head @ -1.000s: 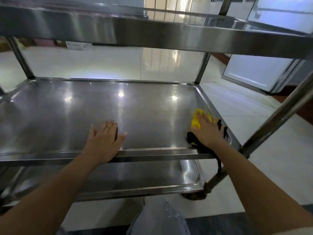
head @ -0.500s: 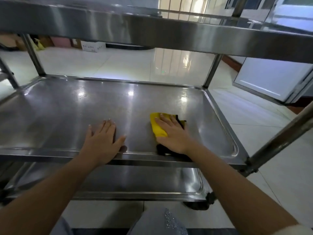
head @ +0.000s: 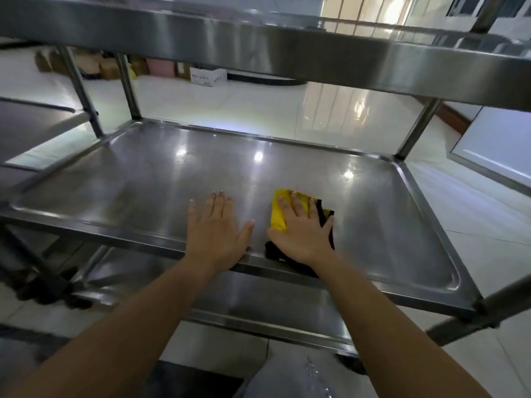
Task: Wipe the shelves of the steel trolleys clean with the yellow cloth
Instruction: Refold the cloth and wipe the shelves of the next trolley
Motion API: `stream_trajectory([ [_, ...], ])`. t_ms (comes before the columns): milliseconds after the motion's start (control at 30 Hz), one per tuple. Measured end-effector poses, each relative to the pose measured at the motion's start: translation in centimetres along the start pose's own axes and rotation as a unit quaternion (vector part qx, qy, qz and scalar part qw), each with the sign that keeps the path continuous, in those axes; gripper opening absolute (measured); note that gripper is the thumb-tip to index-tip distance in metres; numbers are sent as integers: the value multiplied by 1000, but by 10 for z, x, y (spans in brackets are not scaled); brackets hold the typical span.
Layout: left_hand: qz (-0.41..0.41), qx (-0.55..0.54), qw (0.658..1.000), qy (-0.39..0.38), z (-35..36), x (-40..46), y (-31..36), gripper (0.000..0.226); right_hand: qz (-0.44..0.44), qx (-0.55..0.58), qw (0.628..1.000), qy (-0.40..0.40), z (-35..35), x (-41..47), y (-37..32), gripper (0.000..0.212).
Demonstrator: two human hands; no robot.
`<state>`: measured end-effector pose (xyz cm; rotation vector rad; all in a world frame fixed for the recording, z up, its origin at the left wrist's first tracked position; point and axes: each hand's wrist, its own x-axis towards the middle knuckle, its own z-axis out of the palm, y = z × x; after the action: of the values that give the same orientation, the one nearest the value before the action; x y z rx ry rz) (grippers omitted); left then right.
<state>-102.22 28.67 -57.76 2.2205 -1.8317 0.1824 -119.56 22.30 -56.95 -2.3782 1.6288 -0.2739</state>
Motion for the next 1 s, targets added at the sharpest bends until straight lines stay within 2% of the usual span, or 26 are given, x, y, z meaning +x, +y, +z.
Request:
stream_trajectory([
  [100, 1, -12, 1000, -3, -4, -2, -6, 78, -14, -8, 1000, 3, 0, -3, 8, 75],
  [200, 17, -10, 1000, -1, -12, -7, -51, 86, 26, -10, 999, 32, -3, -1, 16, 74],
  [300, -46, 27, 999, 9, -21, -21, -133, 94, 88, 1, 996, 32, -2, 7, 1, 74],
  [367, -101, 48, 994, -18, -27, -30, -179, 103, 131, 3, 991, 27, -1, 17, -16, 76],
  [467, -109, 42, 992, -51, -28, -34, -201, 117, 154, -1, 988, 26, 10, 31, -53, 80],
  [567, -105, 28, 993, -47, -22, -36, -200, 119, 118, -2, 993, 18, 31, 44, -108, 83],
  [767, -75, -26, 996, -35, -19, -46, -216, 102, -71, -1, 997, -32, 74, 65, -238, 67],
  [867, -41, -43, 998, -32, -27, -54, -248, 97, -110, -3, 993, -51, 71, 64, -232, 63],
  [1000, -108, 10, 994, -14, -42, -57, -311, 117, -102, -11, 994, -42, 64, 45, -196, 64],
])
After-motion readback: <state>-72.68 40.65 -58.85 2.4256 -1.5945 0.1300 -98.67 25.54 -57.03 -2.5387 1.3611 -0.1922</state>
